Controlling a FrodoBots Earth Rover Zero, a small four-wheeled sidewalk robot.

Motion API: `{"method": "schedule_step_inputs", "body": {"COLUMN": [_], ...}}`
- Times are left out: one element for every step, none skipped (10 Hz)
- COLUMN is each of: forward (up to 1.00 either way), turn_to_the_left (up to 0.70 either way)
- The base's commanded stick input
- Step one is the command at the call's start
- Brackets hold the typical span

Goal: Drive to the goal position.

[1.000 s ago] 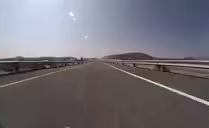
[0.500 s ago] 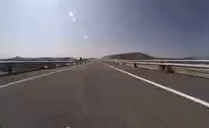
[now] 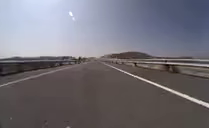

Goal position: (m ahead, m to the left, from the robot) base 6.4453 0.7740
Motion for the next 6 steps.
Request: {"method": "schedule_step_inputs", "body": {"forward": [1.00,1.00,1.00,1.00,1.00,1.00], "turn_to_the_left": [0.27,0.27,0.00,0.00,0.00,0.00]}}
